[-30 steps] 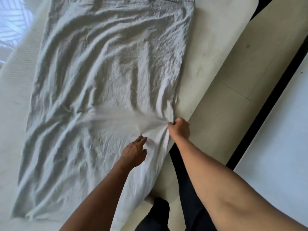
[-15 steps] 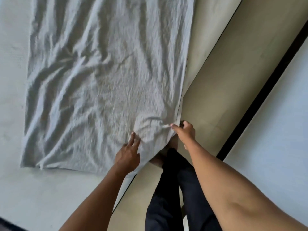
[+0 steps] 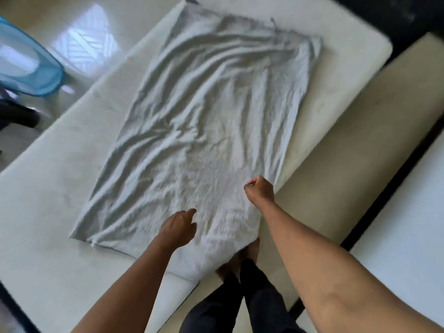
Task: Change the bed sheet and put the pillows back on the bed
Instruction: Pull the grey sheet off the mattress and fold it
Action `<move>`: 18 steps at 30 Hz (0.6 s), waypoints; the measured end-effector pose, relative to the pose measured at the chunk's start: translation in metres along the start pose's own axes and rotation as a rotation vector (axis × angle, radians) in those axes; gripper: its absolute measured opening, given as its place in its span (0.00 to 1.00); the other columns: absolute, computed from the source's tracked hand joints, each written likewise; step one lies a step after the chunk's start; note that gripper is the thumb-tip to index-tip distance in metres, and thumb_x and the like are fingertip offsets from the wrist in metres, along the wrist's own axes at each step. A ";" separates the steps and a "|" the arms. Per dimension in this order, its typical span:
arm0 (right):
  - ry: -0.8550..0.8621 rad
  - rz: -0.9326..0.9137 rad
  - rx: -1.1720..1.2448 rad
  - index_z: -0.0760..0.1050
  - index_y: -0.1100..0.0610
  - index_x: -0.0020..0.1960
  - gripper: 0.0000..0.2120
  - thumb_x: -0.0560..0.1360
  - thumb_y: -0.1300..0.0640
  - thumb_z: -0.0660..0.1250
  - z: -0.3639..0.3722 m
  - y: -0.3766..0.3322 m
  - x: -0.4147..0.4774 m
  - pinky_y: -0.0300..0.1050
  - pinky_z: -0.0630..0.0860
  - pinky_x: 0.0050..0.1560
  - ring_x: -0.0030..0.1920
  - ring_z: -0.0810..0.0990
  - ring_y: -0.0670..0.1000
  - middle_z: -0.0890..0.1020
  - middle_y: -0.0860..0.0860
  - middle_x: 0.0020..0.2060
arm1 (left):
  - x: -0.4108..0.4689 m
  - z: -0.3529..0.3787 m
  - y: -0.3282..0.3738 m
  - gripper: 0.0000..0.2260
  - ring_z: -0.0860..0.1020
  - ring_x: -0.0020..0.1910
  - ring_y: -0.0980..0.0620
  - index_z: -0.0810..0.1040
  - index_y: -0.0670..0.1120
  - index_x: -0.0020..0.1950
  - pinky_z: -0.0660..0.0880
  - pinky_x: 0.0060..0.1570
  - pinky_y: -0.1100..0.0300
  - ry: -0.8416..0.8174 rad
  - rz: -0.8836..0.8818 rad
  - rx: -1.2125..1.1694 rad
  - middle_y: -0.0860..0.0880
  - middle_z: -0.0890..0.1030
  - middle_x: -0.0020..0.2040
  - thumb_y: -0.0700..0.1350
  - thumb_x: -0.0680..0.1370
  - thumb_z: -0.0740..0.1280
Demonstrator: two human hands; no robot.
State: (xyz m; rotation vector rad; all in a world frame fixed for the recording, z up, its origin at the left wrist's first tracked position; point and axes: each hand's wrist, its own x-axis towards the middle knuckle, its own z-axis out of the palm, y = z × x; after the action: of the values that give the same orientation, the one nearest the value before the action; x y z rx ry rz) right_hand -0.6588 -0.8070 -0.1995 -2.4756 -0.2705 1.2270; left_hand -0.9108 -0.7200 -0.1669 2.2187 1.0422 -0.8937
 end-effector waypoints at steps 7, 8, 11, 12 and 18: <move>-0.091 -0.277 -0.210 0.78 0.53 0.48 0.04 0.75 0.54 0.67 0.005 -0.140 -0.001 0.42 0.75 0.46 0.49 0.81 0.54 0.82 0.50 0.46 | 0.018 -0.086 -0.051 0.20 0.77 0.65 0.45 0.70 0.49 0.75 0.76 0.59 0.53 0.116 -0.114 -0.165 0.45 0.78 0.67 0.50 0.83 0.61; -0.111 -0.311 -0.262 0.78 0.53 0.49 0.05 0.75 0.53 0.67 0.007 -0.150 0.002 0.43 0.76 0.49 0.51 0.81 0.54 0.83 0.51 0.48 | 0.024 -0.092 -0.059 0.20 0.78 0.64 0.45 0.70 0.48 0.75 0.76 0.60 0.53 0.103 -0.126 -0.168 0.45 0.78 0.67 0.49 0.83 0.61; -0.156 -0.411 -0.422 0.79 0.54 0.57 0.11 0.76 0.52 0.68 0.016 -0.183 0.022 0.44 0.77 0.53 0.57 0.82 0.55 0.83 0.53 0.56 | 0.047 -0.107 -0.087 0.18 0.79 0.60 0.46 0.71 0.46 0.72 0.77 0.57 0.53 0.124 -0.161 -0.185 0.44 0.78 0.65 0.48 0.83 0.60; -0.170 -0.433 -0.478 0.79 0.55 0.60 0.14 0.77 0.51 0.67 0.017 -0.191 0.030 0.44 0.77 0.54 0.58 0.81 0.54 0.82 0.53 0.58 | 0.053 -0.110 -0.093 0.17 0.79 0.60 0.47 0.71 0.47 0.72 0.77 0.56 0.55 0.130 -0.180 -0.172 0.45 0.78 0.65 0.48 0.83 0.60; -0.262 -0.530 -0.807 0.72 0.55 0.71 0.21 0.80 0.50 0.65 0.004 -0.233 0.085 0.49 0.74 0.65 0.66 0.77 0.56 0.77 0.54 0.67 | 0.100 -0.133 -0.093 0.22 0.76 0.65 0.48 0.66 0.49 0.77 0.76 0.60 0.55 0.123 -0.177 -0.165 0.46 0.76 0.69 0.48 0.83 0.60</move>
State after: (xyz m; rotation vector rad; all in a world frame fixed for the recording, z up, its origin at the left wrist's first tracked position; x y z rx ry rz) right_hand -0.6133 -0.5650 -0.1699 -2.5226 -1.6508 1.3543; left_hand -0.8921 -0.5302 -0.1719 2.0897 1.3369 -0.7218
